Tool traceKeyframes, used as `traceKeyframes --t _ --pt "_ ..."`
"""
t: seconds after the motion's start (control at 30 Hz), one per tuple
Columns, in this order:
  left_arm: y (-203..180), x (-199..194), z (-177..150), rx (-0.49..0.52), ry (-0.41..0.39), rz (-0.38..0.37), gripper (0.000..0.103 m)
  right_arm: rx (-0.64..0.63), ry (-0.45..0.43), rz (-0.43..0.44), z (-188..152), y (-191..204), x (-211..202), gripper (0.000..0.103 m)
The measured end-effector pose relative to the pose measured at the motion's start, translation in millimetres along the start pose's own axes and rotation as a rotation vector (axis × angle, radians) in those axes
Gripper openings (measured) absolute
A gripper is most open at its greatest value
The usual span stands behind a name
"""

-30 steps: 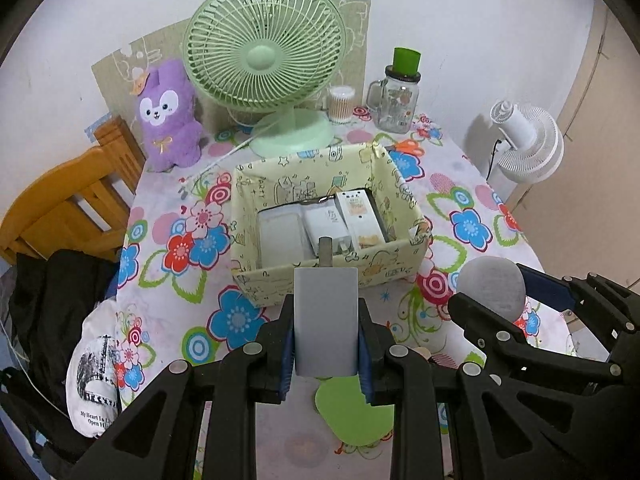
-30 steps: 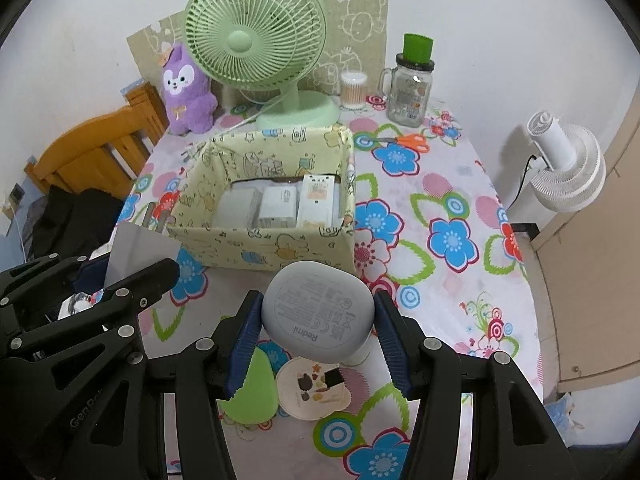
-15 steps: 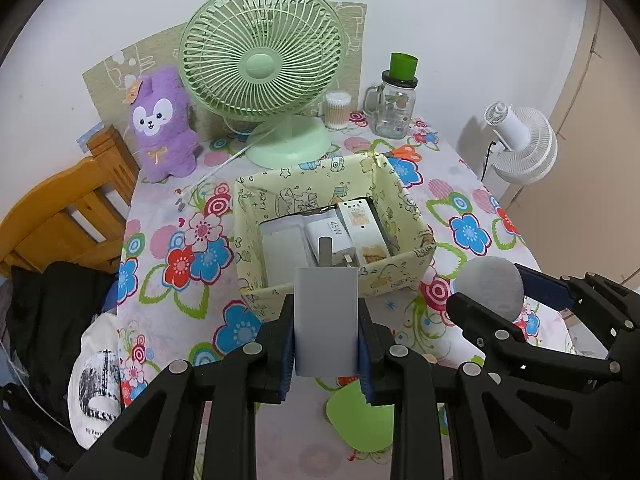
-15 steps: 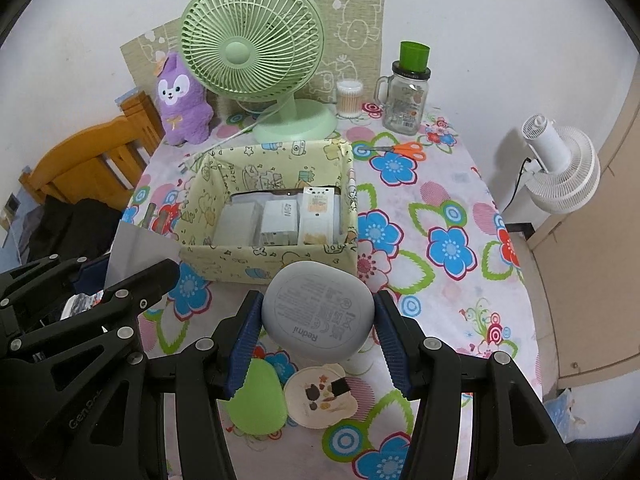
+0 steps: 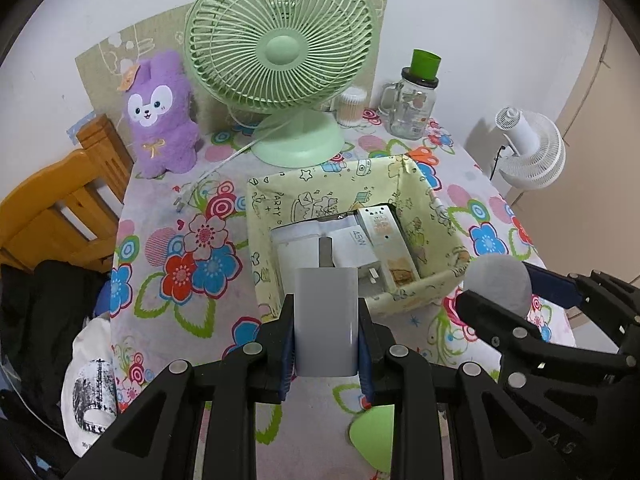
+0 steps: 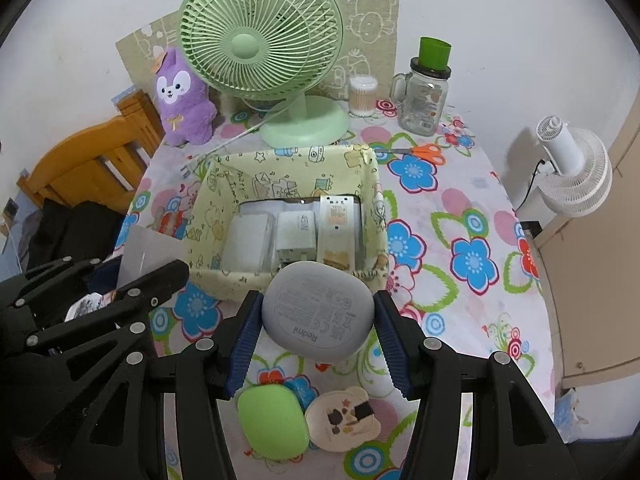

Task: Organize rigid objects
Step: 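Lift and carry the cube charger and round case toward the yellow box with both tools, then lower both held items into the yellow box and open both tools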

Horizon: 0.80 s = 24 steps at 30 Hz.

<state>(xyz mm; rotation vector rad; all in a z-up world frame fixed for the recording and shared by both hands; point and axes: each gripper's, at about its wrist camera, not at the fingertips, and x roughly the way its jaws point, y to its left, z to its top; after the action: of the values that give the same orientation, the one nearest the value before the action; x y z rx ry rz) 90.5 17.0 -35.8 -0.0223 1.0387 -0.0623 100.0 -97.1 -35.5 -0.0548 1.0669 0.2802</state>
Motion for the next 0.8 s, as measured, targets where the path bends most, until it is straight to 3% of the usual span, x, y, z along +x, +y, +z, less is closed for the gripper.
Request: traceKeyframes --t 0.63,0.8 --pt "-10 62 32 -0.055 0.094 -0.005 0.025 -0.001 0.024 0.075 54 -29 55 0.059" --pt "-15 75 32 -0.047 0.13 -0.037 0.025 -0.04 0.012 0.034 54 -33 65 0.059"
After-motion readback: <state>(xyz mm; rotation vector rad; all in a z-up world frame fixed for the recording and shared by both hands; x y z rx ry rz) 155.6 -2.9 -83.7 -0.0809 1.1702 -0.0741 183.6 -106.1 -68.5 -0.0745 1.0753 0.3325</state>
